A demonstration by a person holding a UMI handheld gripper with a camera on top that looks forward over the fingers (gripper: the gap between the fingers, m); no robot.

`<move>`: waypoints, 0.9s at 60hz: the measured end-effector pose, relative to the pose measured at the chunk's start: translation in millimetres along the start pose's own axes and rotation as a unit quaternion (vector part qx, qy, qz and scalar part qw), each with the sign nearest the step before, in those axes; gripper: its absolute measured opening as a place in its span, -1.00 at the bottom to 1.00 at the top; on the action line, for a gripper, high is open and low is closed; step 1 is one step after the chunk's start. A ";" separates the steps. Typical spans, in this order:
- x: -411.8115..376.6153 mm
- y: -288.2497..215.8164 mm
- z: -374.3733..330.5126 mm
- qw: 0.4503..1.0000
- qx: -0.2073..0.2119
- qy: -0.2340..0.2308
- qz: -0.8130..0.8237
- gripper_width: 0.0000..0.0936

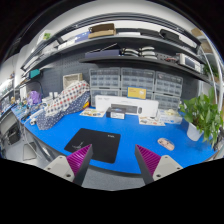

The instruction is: Arrange mouse

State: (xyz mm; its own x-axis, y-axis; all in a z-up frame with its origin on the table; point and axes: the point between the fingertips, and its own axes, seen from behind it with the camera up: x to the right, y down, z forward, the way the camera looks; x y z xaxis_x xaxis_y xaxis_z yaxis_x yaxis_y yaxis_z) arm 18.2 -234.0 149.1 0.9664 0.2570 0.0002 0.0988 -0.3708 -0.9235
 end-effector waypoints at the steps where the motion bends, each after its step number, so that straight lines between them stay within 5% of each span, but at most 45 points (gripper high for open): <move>1: 4.8 3.9 0.5 1.000 -0.001 -0.001 -0.001 0.84; 37: 241.2 112.5 71.0 0.984 -0.107 0.133 0.044 0.81; 54: 308.7 106.9 161.4 0.983 -0.129 0.121 0.044 0.81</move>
State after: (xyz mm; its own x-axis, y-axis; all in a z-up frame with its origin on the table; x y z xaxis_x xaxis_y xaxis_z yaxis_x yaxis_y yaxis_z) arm 288.8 -50.2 -11.5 0.9989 0.0050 0.0460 0.0397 -0.6044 -0.7957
